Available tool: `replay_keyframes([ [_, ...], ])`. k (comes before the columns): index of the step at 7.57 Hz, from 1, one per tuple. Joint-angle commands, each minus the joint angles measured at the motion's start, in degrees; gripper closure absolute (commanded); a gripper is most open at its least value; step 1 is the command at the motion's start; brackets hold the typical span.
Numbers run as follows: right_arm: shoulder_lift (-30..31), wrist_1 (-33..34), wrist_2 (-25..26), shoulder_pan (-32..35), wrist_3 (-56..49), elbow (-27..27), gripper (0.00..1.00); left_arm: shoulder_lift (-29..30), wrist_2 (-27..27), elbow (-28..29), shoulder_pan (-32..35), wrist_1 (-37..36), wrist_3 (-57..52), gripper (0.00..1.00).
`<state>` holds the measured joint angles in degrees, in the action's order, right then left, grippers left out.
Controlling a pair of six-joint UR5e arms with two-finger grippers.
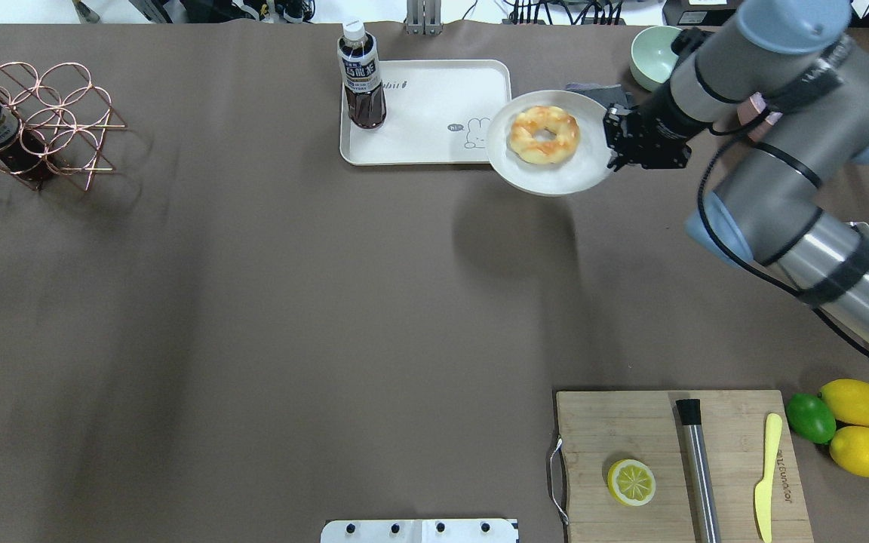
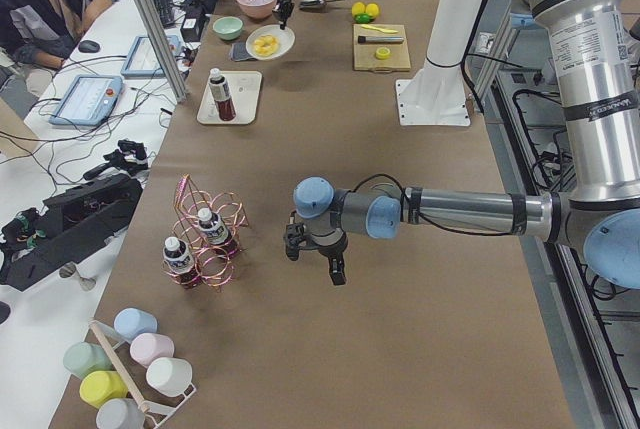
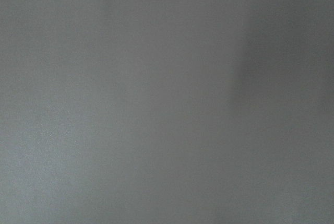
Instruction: Place donut on tray
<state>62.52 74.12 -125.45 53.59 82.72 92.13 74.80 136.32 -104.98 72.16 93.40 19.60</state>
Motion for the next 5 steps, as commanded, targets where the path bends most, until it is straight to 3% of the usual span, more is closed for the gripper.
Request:
replay_keyframes([
  [1, -16.2, 1.4, 7.8, -3.7, 10.8, -15.4, 1.0, 0.0, 0.0, -0.1, 0.0, 0.0, 0.0, 0.02],
  [5, -24.4, -7.3, 15.0, -6.6, 22.4, -29.2, 1.0, 0.1, 0.0, -0.1, 0.0, 0.0, 0.0, 0.02],
])
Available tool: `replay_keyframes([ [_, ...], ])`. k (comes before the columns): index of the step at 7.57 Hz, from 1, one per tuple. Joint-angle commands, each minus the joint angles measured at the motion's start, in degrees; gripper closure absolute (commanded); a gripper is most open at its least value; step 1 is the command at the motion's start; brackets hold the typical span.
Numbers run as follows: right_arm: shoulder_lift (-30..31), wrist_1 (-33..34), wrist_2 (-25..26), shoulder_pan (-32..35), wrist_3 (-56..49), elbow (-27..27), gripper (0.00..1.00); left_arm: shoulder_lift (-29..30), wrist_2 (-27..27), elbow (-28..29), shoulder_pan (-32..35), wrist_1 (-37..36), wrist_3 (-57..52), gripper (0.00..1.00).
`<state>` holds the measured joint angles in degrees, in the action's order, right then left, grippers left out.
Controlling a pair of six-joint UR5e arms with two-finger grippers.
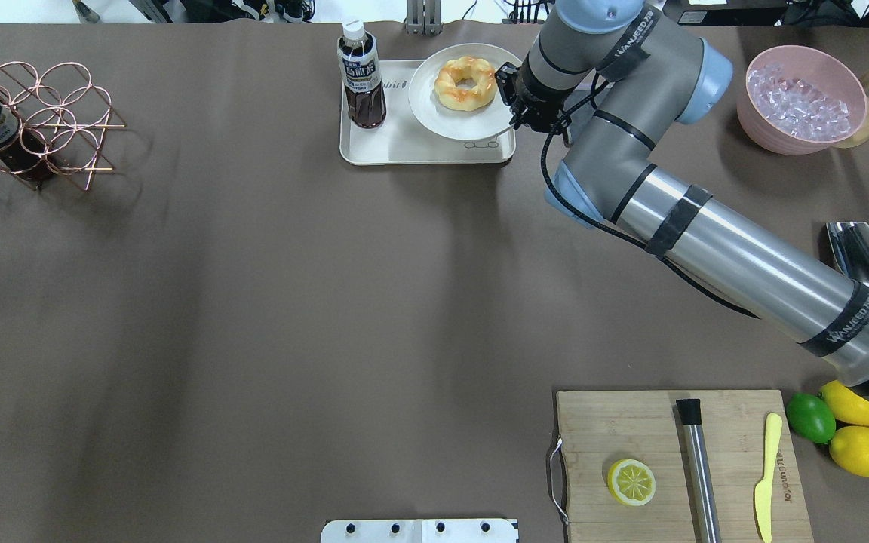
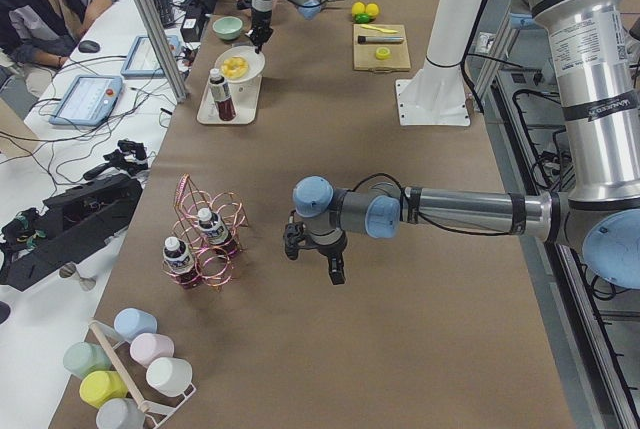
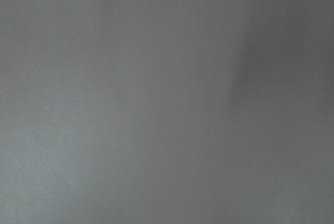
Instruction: Place donut on tray
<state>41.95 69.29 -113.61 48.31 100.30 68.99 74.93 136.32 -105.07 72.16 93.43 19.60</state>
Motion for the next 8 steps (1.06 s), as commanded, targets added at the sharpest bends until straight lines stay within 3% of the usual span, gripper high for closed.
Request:
replay_keyframes([
  [1, -4.9, -3.1, 4.6, -1.7, 6.7, -8.1, 1.0, -0.1, 0.0, 0.0, 0.0, 0.0, 0.0, 0.02],
  [3, -6.0, -7.8, 6.4, -2.8, 7.7, -12.7, 1.0, -0.1, 0.0, 0.0, 0.0, 0.0, 0.0, 0.02],
  [7, -6.8, -9.3, 10.1, -4.8, 8.9, -14.6, 1.0, -0.1, 0.0, 0.0, 0.0, 0.0, 0.0, 0.02],
  [8, -6.6, -9.3, 10.1, -4.9, 8.6, -14.5, 0.74, -0.1, 0.0, 0.0, 0.0, 0.0, 0.0, 0.02],
])
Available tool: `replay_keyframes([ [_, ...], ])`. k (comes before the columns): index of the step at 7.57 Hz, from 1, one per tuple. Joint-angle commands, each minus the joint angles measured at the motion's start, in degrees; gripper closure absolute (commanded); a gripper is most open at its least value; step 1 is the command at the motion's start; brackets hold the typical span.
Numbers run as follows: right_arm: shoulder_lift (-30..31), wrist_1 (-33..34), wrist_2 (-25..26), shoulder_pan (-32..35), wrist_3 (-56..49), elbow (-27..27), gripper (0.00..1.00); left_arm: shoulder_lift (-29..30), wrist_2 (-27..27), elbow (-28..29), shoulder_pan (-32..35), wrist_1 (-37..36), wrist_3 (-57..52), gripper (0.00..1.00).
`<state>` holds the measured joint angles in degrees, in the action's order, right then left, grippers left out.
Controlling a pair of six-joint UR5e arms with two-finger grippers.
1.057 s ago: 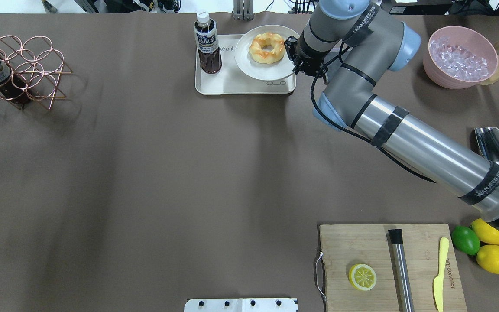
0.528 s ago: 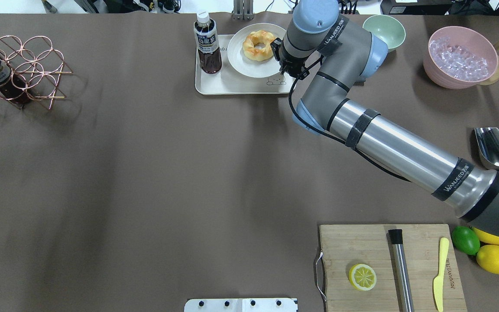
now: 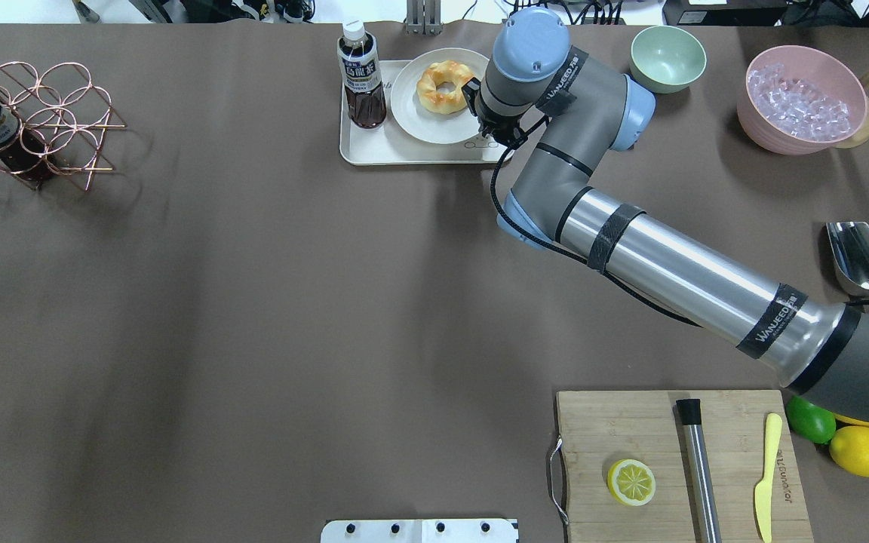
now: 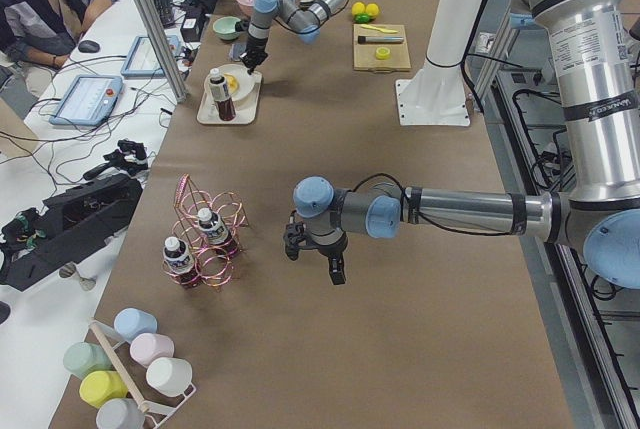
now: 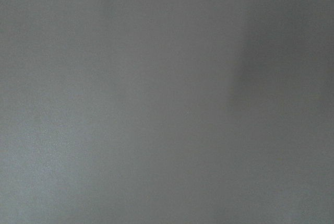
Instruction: Place donut on tray
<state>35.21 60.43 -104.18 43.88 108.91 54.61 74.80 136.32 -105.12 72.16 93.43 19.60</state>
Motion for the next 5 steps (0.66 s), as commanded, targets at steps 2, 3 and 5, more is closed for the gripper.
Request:
replay_keyframes([
  [2, 0.3, -0.1, 0.6, -0.5, -5.4, 0.4, 0.0, 0.0, 0.0, 0.1, 0.0, 0.0, 0.0, 0.02],
  [3, 0.5, 0.0, 0.2, 0.2, -6.8, 1.5, 0.0, 0.0, 0.0, 0.1, 0.0, -0.1, 0.0, 0.02],
  [5, 4.3, 4.3, -2.6, 1.7, -11.5, 9.0, 0.0, 0.0, 0.1, 0.1, 0.0, -0.1, 0.0, 0.02],
])
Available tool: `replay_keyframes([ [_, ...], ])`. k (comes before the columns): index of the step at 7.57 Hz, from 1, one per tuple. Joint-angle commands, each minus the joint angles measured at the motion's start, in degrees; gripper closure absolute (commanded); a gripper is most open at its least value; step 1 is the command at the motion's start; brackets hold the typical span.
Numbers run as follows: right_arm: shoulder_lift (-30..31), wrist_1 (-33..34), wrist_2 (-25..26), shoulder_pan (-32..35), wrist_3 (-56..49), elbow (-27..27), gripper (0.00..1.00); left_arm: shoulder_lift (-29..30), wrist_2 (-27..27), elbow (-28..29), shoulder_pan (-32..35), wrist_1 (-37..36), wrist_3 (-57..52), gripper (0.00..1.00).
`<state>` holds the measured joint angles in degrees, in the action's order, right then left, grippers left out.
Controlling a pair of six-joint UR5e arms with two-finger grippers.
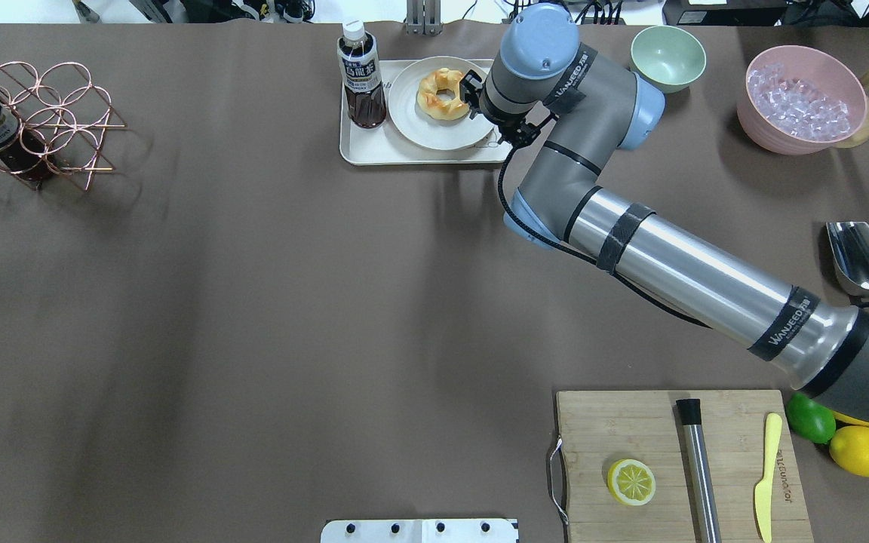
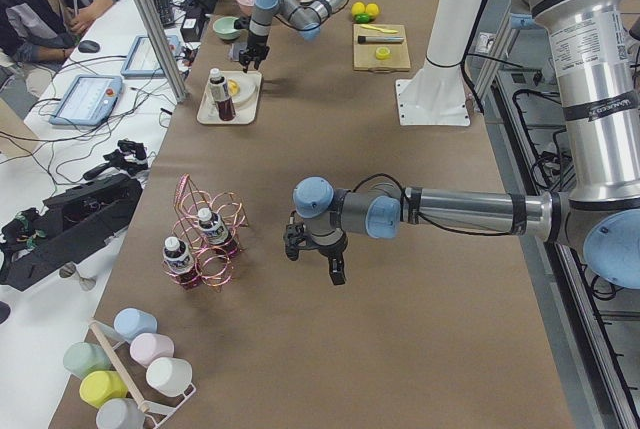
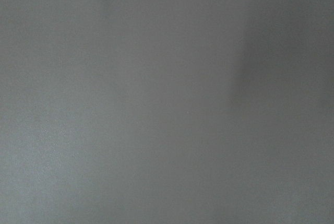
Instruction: Place donut on tray
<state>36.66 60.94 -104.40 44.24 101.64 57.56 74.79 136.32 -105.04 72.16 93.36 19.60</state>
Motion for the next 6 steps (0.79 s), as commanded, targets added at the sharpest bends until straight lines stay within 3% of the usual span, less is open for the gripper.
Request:
replay_keyframes([
  [1, 4.7, 9.0, -5.3, 2.9, -8.7, 10.2, 0.0, 0.0, 0.1, 0.0, 0.0, 0.0, 0.0, 0.02],
  [6, 26.0, 26.8, -15.6, 13.8, -35.6, 36.9, 0.0, 0.2, 2.3, 0.0, -0.4, -0.1, 0.1, 0.02],
])
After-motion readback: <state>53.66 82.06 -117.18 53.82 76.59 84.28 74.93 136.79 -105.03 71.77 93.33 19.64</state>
